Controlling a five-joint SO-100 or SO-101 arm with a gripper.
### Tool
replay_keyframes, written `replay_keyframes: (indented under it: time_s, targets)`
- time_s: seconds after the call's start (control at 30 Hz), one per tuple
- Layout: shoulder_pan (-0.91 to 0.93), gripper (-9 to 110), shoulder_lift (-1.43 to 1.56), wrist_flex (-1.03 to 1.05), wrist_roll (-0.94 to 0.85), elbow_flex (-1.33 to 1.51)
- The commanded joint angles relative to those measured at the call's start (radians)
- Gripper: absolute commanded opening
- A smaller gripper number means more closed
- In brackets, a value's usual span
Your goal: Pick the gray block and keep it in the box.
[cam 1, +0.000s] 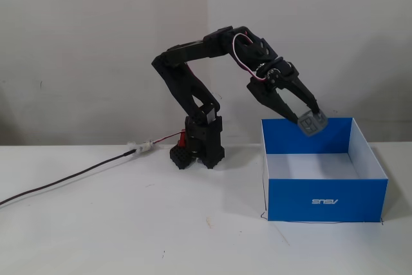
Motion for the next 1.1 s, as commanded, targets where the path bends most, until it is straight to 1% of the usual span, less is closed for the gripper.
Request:
replay_keyframes:
  time_s: [0.0,0.03,0.07,0.1,0.2,0.23,0.3,0.37,0.43,0.6,0.7,0.87,0.9,1.07]
  targets:
    - [0.003,0,0.054,-0.034,0.006,0.012]
    - [0.015,3,0.058,-0.037,0.008,0.023]
    - [0.018,16,0.081,-0.048,0.009,0.048]
    - [0.023,24,0.12,-0.072,0.012,0.083]
    - [0.069,35,0.178,-0.08,0.1,0.118]
    - [0.084,36,0.184,-0.083,0.103,0.123]
    - [0.121,33,0.184,-0.089,0.106,0.115]
    - [0.201,26,0.19,-0.083,0.106,0.078]
    - [0.276,25,0.19,-0.055,0.106,0.049]
    - [0.476,13,0.19,-0.051,0.106,0.021]
    - [0.588,8,0.186,-0.057,0.097,0.032]
    - [0.732,4,0.181,-0.107,0.091,0.081]
    - [0.756,1,0.178,-0.124,0.089,0.094]
    - [0.813,0,0.16,-0.216,0.089,0.17]
